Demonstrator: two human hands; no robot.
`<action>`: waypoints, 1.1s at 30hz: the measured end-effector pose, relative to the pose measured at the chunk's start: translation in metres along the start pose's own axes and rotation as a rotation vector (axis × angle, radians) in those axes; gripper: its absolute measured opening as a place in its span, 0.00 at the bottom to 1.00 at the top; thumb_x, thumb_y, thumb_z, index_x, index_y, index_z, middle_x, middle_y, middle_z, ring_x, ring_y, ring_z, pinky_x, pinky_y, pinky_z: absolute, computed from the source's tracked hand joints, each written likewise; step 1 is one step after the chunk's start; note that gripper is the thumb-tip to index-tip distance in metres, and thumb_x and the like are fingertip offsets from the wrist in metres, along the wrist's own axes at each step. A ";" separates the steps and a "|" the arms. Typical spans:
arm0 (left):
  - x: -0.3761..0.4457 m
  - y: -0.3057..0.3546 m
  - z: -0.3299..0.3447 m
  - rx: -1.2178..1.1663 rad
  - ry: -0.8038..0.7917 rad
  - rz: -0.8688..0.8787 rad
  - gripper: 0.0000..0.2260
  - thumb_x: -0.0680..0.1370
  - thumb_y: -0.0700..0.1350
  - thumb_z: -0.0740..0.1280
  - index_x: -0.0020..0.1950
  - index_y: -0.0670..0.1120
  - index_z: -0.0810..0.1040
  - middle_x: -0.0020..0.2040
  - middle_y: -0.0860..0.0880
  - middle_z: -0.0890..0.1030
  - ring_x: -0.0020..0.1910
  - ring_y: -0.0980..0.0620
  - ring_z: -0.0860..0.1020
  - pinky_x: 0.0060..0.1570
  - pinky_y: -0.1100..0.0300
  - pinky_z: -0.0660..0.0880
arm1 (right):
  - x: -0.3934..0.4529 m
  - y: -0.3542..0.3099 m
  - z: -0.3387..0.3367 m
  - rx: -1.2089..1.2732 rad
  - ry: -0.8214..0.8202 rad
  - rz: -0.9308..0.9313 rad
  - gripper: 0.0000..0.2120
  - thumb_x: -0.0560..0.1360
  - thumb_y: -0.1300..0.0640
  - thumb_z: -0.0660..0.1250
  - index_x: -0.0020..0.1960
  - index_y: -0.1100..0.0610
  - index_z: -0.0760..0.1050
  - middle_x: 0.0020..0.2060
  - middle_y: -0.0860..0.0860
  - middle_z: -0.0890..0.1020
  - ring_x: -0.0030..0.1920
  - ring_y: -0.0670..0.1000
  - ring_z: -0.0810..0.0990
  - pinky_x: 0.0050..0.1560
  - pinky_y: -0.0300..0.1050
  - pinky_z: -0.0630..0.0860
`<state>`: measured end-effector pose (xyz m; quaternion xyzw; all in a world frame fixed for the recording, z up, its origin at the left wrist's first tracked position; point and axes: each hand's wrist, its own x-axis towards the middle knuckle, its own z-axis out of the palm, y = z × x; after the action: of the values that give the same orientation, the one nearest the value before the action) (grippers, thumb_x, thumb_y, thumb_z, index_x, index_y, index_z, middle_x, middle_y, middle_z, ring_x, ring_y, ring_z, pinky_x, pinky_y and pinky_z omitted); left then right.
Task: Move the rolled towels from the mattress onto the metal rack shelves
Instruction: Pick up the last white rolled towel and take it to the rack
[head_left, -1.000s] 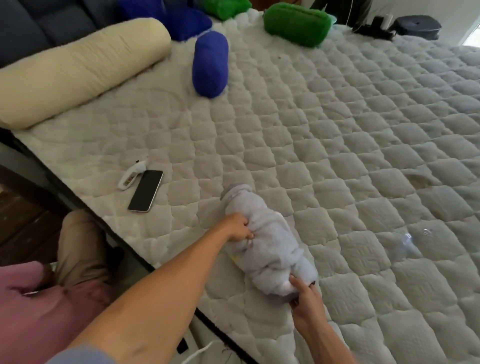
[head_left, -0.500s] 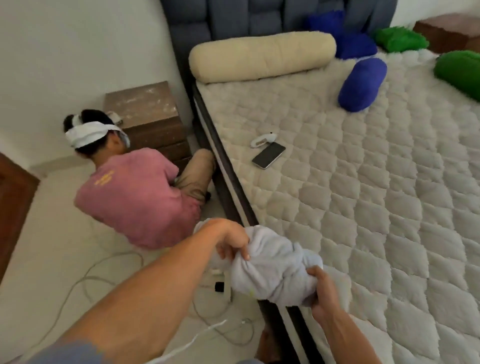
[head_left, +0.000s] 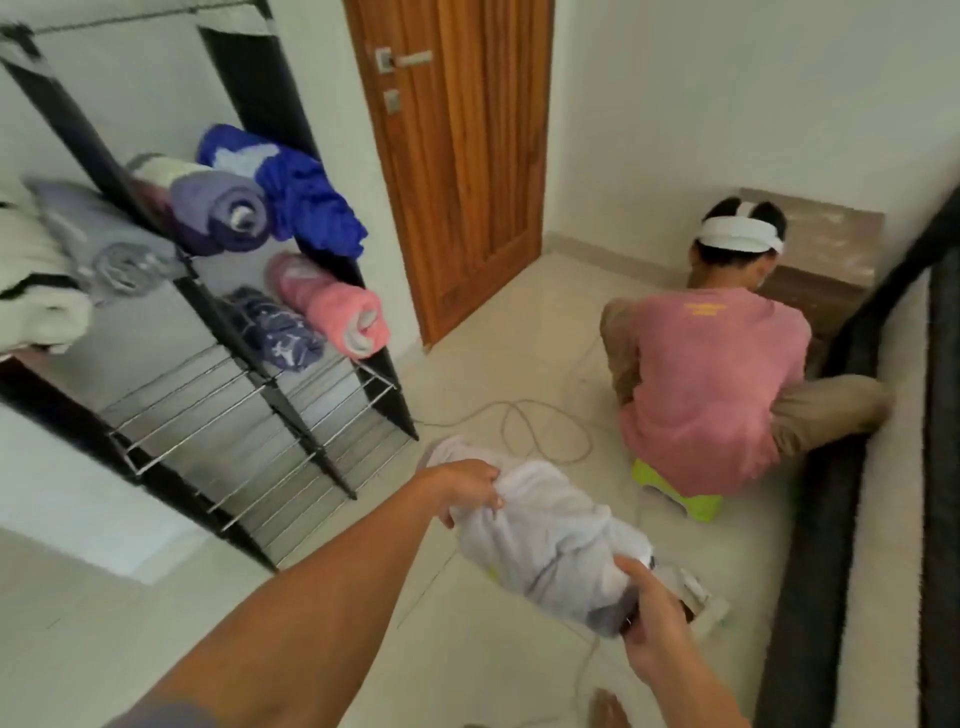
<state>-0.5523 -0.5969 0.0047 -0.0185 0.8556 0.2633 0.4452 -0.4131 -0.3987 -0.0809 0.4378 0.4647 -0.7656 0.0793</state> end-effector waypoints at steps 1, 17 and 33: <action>-0.005 -0.021 -0.013 -0.046 0.050 -0.012 0.25 0.79 0.45 0.61 0.75 0.49 0.60 0.74 0.43 0.64 0.69 0.38 0.67 0.63 0.43 0.73 | 0.000 0.007 0.021 -0.025 -0.057 0.016 0.17 0.71 0.57 0.70 0.58 0.61 0.77 0.53 0.56 0.82 0.53 0.58 0.79 0.51 0.52 0.75; -0.001 -0.223 -0.174 -0.241 0.608 -0.229 0.25 0.80 0.46 0.60 0.76 0.41 0.60 0.78 0.44 0.59 0.77 0.45 0.57 0.74 0.57 0.54 | 0.059 0.045 0.298 -0.507 -0.559 0.324 0.21 0.74 0.58 0.69 0.65 0.64 0.73 0.61 0.59 0.79 0.54 0.57 0.78 0.48 0.48 0.75; 0.085 -0.361 -0.360 -0.257 0.688 -0.255 0.17 0.79 0.43 0.59 0.67 0.40 0.72 0.69 0.40 0.72 0.68 0.42 0.70 0.67 0.56 0.66 | 0.106 0.105 0.527 -0.606 -0.561 0.367 0.18 0.75 0.56 0.67 0.63 0.60 0.73 0.54 0.58 0.80 0.53 0.56 0.79 0.50 0.48 0.74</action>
<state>-0.7781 -1.0583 -0.0504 -0.2674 0.9059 0.2892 0.1556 -0.7358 -0.8383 -0.1298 0.2454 0.5431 -0.6572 0.4614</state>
